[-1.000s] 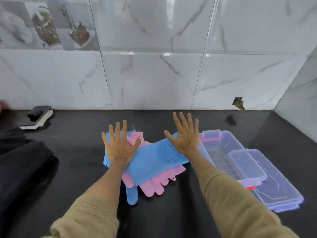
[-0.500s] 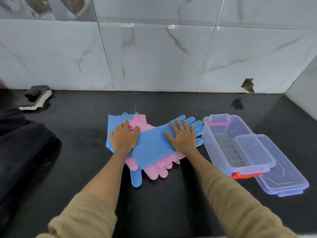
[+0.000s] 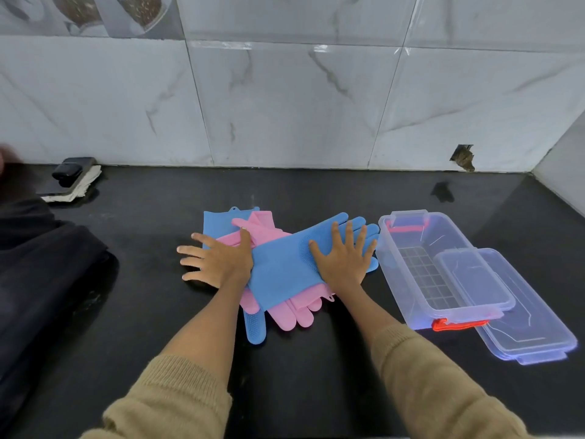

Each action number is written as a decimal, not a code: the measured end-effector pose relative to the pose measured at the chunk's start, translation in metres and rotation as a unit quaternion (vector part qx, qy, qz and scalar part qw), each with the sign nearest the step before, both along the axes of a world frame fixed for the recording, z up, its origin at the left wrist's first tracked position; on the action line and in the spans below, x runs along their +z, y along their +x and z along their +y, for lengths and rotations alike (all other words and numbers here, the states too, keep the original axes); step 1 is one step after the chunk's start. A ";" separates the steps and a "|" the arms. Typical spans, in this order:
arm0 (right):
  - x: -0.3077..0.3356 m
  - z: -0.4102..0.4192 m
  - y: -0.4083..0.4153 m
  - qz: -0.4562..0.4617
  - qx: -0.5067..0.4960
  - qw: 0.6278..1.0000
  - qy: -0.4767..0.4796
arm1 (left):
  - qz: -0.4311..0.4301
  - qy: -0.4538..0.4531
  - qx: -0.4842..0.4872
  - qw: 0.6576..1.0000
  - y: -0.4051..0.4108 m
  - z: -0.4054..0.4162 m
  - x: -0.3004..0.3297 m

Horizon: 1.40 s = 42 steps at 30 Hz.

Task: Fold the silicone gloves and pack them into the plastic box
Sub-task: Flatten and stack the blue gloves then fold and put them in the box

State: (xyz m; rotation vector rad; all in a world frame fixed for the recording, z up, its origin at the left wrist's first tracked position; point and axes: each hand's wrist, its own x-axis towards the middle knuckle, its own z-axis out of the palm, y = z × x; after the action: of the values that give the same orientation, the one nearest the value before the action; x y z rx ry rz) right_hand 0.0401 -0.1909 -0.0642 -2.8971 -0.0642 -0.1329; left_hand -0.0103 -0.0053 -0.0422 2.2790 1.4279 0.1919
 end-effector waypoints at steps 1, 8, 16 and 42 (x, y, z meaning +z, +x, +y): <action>0.000 0.003 -0.004 0.005 -0.027 1.000 0.009 | 0.001 -0.001 0.013 1.000 0.000 -0.002 0.001; 0.001 0.008 -0.006 0.038 -0.025 0.999 0.010 | -0.057 -0.006 0.000 0.998 0.006 0.002 -0.004; 0.006 0.025 -0.005 0.054 0.028 0.998 0.023 | -0.098 -0.001 -0.044 0.994 0.001 0.011 0.004; 0.011 0.218 -0.062 0.067 0.271 0.954 0.111 | -0.007 0.181 0.117 0.977 -0.105 0.177 0.034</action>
State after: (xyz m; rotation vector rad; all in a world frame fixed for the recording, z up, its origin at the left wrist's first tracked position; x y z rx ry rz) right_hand -0.0220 0.0270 -0.0537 -2.5455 -0.7561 0.1448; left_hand -0.1155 0.1722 -0.0087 2.3712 1.7736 0.5823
